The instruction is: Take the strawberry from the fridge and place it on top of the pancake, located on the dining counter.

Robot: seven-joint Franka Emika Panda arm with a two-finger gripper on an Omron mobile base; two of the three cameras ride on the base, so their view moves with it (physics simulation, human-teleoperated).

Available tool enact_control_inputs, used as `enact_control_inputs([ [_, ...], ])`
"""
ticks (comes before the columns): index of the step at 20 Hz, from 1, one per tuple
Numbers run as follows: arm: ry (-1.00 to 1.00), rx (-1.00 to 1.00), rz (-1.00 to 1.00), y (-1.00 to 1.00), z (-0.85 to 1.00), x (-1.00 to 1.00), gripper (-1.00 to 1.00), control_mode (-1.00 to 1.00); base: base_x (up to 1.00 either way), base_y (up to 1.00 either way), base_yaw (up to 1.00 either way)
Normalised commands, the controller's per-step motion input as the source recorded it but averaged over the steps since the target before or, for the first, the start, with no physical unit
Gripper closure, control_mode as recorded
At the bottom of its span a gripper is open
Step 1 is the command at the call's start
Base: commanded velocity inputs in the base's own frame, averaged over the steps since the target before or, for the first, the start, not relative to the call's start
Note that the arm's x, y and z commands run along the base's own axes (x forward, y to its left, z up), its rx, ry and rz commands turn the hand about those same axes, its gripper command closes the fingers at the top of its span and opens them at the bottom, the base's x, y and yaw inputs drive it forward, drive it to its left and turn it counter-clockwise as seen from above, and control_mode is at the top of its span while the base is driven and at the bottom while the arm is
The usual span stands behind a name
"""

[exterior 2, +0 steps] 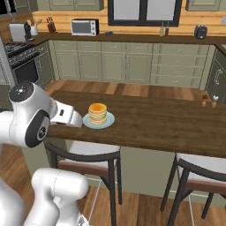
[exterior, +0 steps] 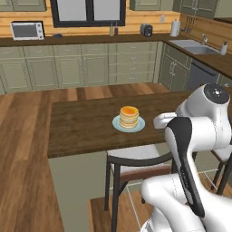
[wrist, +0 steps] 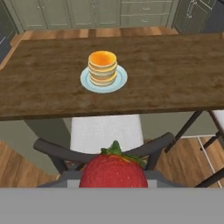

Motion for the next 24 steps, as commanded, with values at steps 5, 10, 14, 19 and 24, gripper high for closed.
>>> enact_control_inputs([
  [5, 0.00, 0.00, 0.00, 0.12, 0.00, 1.00, 1.00, -1.00, 0.00, 0.00, 0.00],
  [10, 0.00, 0.00, 0.00, 0.13, -0.01, 1.00, 1.00, -1.00, 0.00, 0.00, 0.00],
  [14, 0.00, 0.03, 0.03, -0.07, -0.05, 1.00, 1.00, -1.00, 0.00, 0.00, 0.00],
  [19, 0.03, 0.03, 0.08, -0.02, -0.40, 1.00, 1.00, -1.00, 0.00, 0.00, 0.00],
  [24, 0.29, 0.01, 0.02, -0.08, -0.57, 1.00, 1.00, -1.00, 0.00, 0.00, 0.00],
])
